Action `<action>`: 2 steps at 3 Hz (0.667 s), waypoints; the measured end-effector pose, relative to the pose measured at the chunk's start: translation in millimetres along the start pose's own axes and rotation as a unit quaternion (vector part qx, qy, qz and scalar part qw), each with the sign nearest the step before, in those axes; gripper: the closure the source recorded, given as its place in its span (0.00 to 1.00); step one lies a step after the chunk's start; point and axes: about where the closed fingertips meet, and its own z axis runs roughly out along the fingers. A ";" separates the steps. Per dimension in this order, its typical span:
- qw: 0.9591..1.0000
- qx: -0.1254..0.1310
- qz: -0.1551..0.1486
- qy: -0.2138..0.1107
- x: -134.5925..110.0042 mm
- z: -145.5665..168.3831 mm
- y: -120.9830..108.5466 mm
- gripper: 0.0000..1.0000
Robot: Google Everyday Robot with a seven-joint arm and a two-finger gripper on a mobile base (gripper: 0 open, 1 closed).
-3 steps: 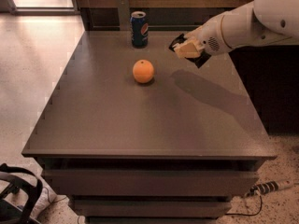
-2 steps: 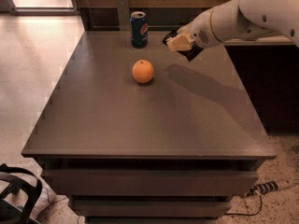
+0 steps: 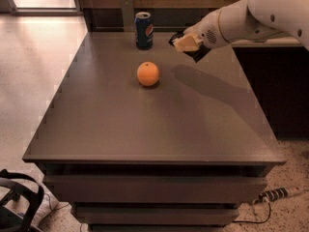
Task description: Move rxbar chocolate near pepsi can
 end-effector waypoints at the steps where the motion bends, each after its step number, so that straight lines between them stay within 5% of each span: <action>1: 1.000 -0.020 0.013 -0.021 7.1 10.3 -21.3 1.00; 2: 0.999 -0.024 0.018 -0.036 6.2 19.1 -46.8 1.00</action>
Offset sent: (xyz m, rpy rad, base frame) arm 0.0770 -0.0405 -0.0037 0.1241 -0.0174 0.0278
